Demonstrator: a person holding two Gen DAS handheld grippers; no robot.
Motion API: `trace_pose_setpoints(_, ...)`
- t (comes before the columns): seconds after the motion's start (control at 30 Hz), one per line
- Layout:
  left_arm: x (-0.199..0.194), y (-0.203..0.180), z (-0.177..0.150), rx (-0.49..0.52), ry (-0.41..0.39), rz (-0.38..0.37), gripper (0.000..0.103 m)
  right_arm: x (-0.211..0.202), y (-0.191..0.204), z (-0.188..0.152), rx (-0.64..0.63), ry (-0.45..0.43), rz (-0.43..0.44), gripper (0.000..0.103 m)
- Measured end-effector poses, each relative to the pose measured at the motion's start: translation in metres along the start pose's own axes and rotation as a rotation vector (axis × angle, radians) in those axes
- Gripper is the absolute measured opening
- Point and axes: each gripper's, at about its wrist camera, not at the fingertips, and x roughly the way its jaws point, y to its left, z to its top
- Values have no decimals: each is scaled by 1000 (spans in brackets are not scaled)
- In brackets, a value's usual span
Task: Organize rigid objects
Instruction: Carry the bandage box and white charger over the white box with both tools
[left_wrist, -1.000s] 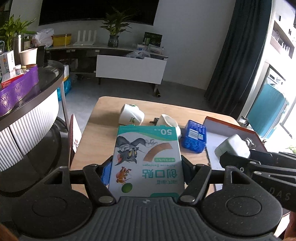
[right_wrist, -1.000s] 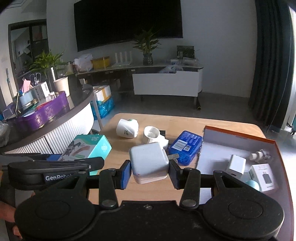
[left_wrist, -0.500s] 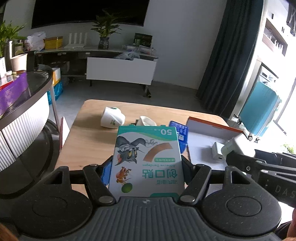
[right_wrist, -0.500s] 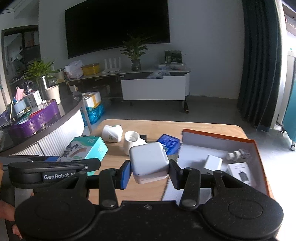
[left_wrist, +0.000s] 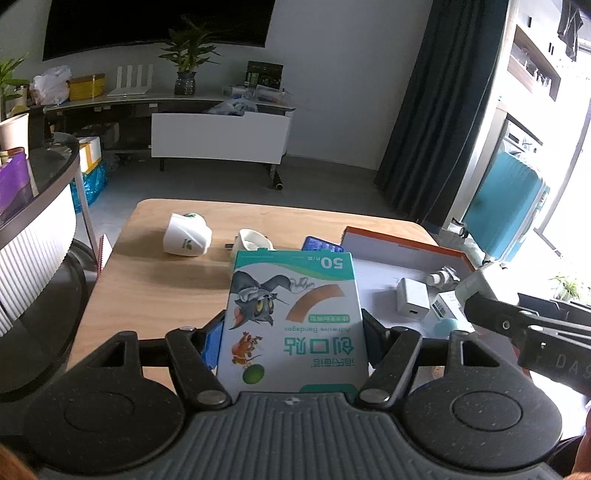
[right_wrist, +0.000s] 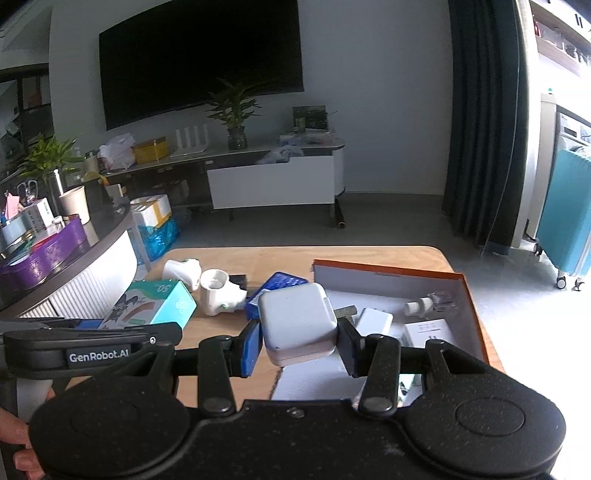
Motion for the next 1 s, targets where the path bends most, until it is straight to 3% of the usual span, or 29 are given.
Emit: trace_pose_setpoints(1.0, 32, -69, 7, 103, 44, -102, 71, -10, -77, -4, 139, -40, -134, 53)
